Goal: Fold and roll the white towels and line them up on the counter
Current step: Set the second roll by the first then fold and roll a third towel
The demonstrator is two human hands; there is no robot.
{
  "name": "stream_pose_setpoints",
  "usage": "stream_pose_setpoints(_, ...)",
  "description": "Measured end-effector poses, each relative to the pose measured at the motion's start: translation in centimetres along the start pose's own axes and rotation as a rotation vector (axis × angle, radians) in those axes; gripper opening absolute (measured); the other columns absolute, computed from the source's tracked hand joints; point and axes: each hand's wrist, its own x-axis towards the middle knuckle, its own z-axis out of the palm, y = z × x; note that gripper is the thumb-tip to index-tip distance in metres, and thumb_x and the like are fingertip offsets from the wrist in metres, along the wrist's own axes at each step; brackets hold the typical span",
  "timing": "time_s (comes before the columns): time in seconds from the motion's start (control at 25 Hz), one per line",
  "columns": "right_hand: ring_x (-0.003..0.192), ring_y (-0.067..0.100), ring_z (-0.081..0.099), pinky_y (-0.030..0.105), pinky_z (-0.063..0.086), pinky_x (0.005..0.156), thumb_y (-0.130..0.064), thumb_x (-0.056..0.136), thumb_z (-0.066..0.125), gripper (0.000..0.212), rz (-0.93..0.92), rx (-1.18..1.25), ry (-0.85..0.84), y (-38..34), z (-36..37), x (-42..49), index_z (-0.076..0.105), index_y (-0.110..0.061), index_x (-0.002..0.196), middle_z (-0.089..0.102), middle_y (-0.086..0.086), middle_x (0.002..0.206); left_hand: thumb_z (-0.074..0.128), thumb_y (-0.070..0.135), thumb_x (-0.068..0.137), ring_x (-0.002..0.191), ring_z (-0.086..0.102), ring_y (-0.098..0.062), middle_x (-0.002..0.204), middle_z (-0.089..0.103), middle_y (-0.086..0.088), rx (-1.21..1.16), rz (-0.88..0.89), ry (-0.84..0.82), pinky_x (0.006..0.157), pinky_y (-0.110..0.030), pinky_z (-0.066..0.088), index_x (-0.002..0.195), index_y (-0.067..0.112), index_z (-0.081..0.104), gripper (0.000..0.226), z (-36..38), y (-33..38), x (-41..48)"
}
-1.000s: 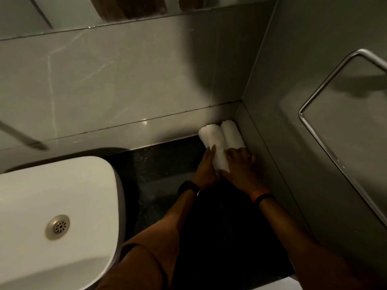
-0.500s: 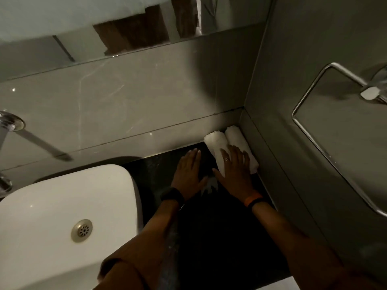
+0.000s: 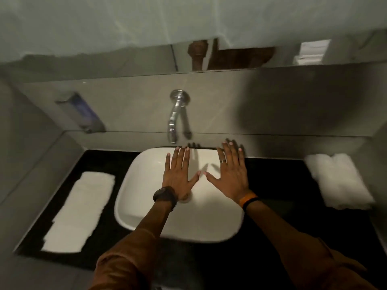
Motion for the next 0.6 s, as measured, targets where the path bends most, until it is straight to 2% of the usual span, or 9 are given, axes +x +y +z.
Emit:
stream_pose_setpoints(0.16, 0.15, 0.026, -0.003, 0.051, 0.007, 0.122, -0.077, 0.083, 0.036, 0.095, -0.102, 0.106, -0.007, -13.8, 4.4, 1.5, 0.012, -0.017, 0.152, 0.008, 0.01, 0.163, 0.017, 0.07, 0.089, 0.15, 0.002, -0.027, 0.163, 0.009, -0.01, 0.011, -0.139, -0.02, 0.122, -0.051, 0.006, 0.153, 0.014, 0.002, 0.086, -1.1, -13.9, -4.6)
stream_pose_setpoints(0.24, 0.15, 0.025, -0.001, 0.051, 0.01, 0.122, -0.073, 0.084, 0.042, 0.092, -0.138, 0.191, 0.009, -20.8, 6.5, 2.1, 0.015, -0.018, 0.152, 0.01, 0.01, 0.163, 0.018, 0.072, 0.088, 0.15, 0.003, -0.028, 0.163, 0.011, -0.01, -0.032, -0.205, -0.061, 0.122, -0.052, 0.007, 0.153, 0.017, 0.003, 0.087, -1.3, -20.4, -6.8)
stream_pose_setpoints(0.36, 0.15, 0.023, 0.007, 0.048, 0.017, 0.121, -0.065, 0.086, 0.049, 0.083, -0.157, 0.357, 0.023, -32.0, 9.7, 2.9, 0.023, -0.018, 0.15, 0.016, 0.01, 0.161, 0.026, 0.067, 0.09, 0.15, 0.008, -0.029, 0.161, 0.016, -0.011, -0.117, -0.294, -0.026, 0.121, -0.052, 0.014, 0.153, 0.019, 0.007, 0.081, -1.0, -29.7, -10.7)
stream_pose_setpoints(0.48, 0.149, 0.023, 0.01, 0.046, 0.019, 0.121, -0.058, 0.085, 0.054, 0.08, -0.125, 0.474, -0.105, -42.4, 12.8, 2.7, 0.024, -0.02, 0.149, 0.018, 0.008, 0.161, 0.038, 0.056, 0.092, 0.147, 0.018, -0.033, 0.159, 0.02, -0.015, -0.16, -0.359, -0.058, 0.119, -0.052, 0.02, 0.153, 0.016, 0.013, 0.077, 0.7, -38.1, -14.9)
stream_pose_setpoints(0.6, 0.147, 0.024, 0.014, 0.047, 0.025, 0.119, -0.062, 0.087, 0.05, 0.085, 0.027, 0.546, -0.31, -47.5, 16.3, 1.7, 0.013, -0.023, 0.151, 0.012, 0.006, 0.162, 0.048, 0.052, 0.092, 0.146, 0.016, -0.035, 0.16, 0.016, -0.012, -0.187, -0.474, -0.236, 0.117, -0.056, 0.021, 0.154, 0.023, 0.007, 0.079, 2.7, -43.4, -17.5)
